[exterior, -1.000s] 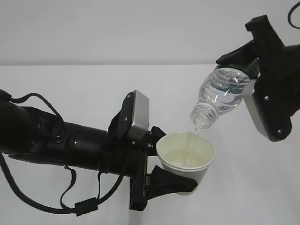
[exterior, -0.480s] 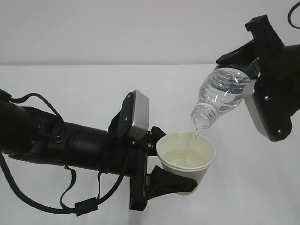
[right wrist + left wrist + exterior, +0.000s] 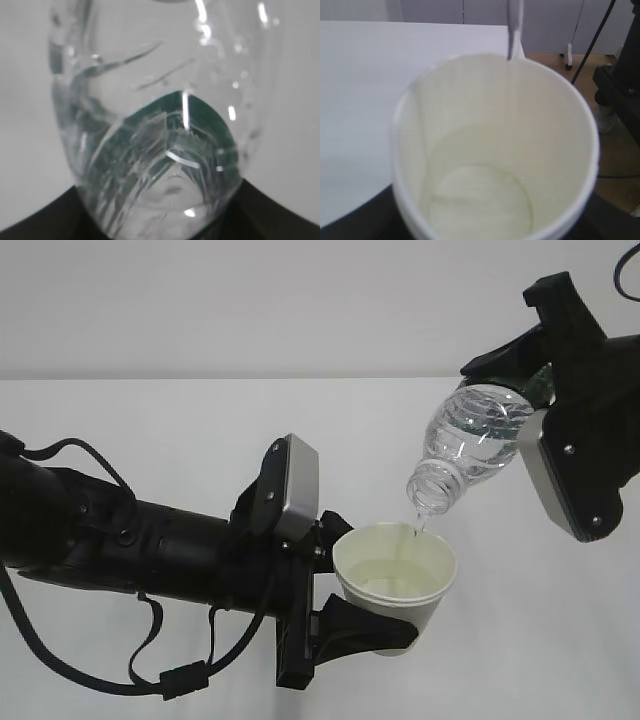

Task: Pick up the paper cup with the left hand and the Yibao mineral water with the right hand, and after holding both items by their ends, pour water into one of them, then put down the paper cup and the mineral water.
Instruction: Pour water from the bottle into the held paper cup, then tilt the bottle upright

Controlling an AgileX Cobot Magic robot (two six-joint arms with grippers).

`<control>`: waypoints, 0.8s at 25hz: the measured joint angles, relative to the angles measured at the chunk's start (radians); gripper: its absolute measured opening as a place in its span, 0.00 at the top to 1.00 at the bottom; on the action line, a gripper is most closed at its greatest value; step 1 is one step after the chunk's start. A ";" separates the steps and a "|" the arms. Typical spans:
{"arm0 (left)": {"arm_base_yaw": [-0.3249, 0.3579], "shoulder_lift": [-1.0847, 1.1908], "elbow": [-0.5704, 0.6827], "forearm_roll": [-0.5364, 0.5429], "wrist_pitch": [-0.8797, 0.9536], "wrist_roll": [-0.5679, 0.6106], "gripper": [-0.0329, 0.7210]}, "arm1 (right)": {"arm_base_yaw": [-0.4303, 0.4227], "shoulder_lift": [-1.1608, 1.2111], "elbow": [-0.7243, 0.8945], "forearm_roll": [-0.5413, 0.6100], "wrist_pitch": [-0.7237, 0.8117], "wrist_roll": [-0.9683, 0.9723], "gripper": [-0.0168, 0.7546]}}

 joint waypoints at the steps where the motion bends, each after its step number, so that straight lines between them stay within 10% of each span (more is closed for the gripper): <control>1: 0.000 0.000 0.000 0.000 0.000 0.000 0.34 | 0.000 0.000 -0.002 0.000 0.000 0.000 0.44; 20: 0.000 0.000 0.000 0.004 0.004 0.000 0.34 | 0.000 0.000 -0.007 0.000 0.000 -0.002 0.44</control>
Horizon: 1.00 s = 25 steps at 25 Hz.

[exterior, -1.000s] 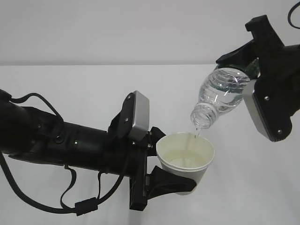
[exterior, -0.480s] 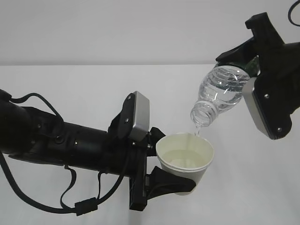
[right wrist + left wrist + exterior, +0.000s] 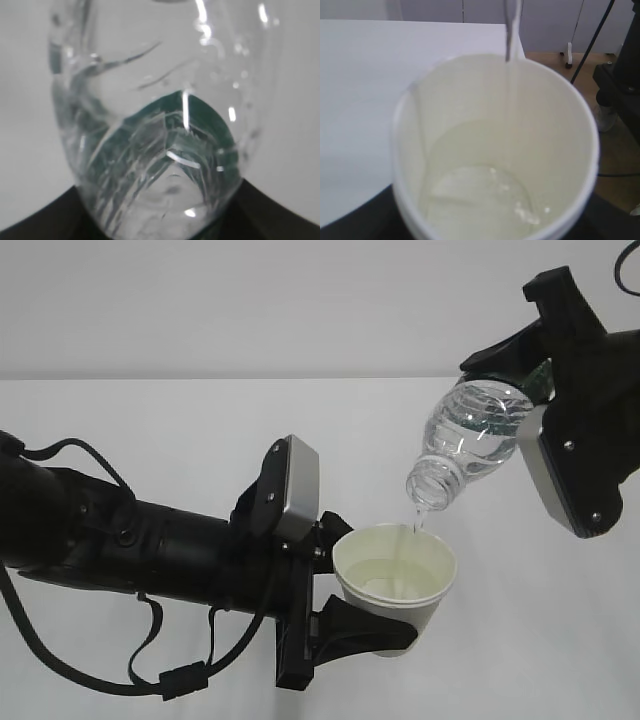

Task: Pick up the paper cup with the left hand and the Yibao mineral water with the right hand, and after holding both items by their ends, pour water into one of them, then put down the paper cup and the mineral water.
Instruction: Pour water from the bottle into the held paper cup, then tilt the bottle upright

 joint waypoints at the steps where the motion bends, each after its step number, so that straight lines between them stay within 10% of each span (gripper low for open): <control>1: 0.000 0.000 0.000 0.000 0.000 0.000 0.34 | 0.000 0.000 0.000 0.000 0.000 0.000 0.44; 25: 0.000 0.000 0.000 0.000 0.000 0.000 0.34 | 0.000 0.000 0.000 0.000 -0.002 -0.012 0.44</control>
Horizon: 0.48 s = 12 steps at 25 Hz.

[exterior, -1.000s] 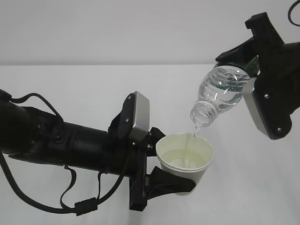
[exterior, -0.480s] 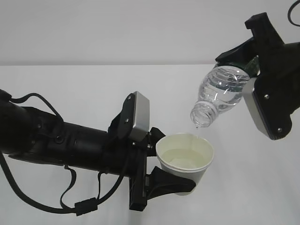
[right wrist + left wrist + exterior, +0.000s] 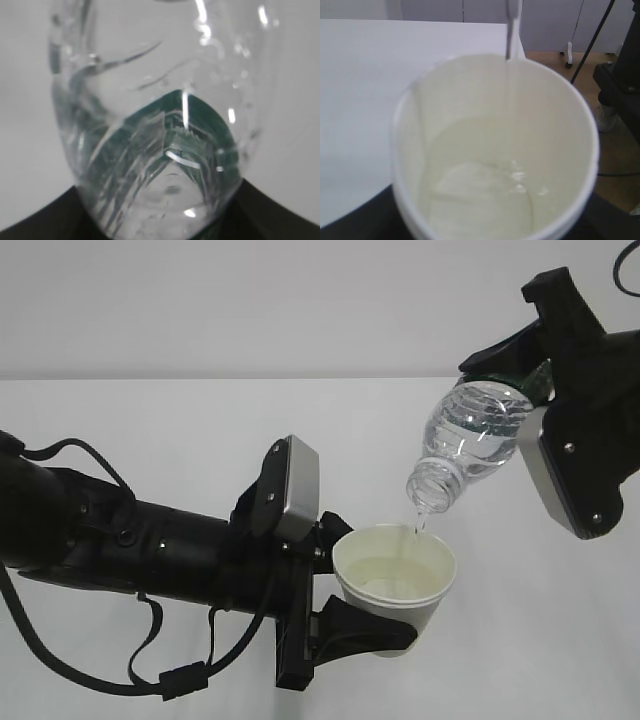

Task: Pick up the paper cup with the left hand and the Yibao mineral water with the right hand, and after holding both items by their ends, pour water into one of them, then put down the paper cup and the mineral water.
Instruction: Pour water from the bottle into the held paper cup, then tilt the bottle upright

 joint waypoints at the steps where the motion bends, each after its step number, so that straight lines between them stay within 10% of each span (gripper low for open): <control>1: 0.000 0.000 0.000 0.000 0.000 0.000 0.34 | 0.000 0.000 0.000 0.000 -0.002 -0.001 0.44; 12: 0.000 0.000 0.000 0.001 0.000 0.000 0.34 | 0.000 0.000 0.000 0.000 -0.006 -0.019 0.44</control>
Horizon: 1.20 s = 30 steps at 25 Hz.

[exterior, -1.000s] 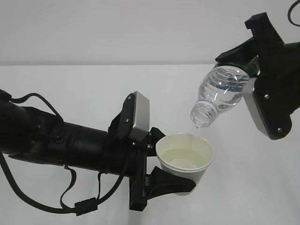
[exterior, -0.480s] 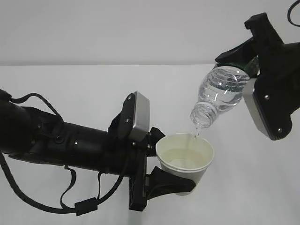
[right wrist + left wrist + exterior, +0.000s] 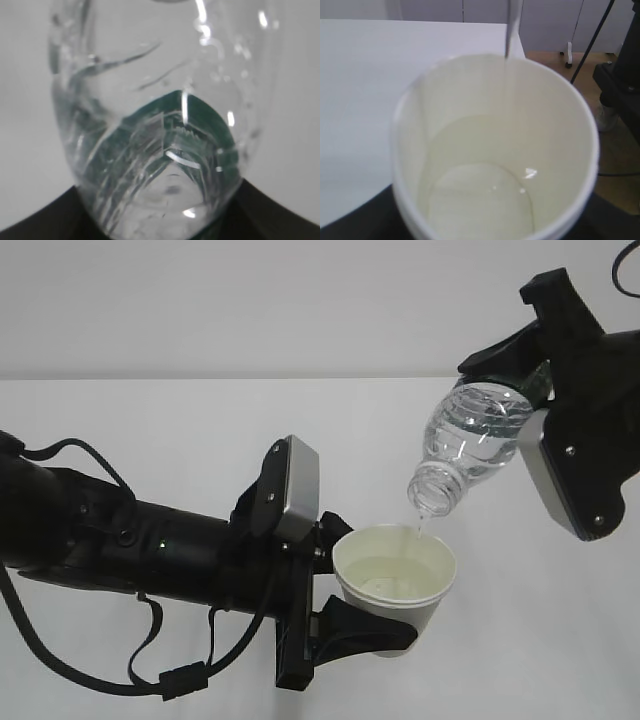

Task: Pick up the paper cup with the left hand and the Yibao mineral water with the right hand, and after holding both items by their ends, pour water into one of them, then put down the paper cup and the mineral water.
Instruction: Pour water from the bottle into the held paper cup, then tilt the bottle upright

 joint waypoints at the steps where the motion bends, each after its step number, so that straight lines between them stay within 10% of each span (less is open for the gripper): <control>1: 0.000 0.000 0.000 0.000 0.000 0.000 0.34 | 0.000 0.000 0.000 0.000 0.000 -0.002 0.44; 30: 0.000 0.000 0.000 0.007 0.000 0.000 0.34 | 0.000 0.000 0.000 0.000 -0.008 -0.022 0.44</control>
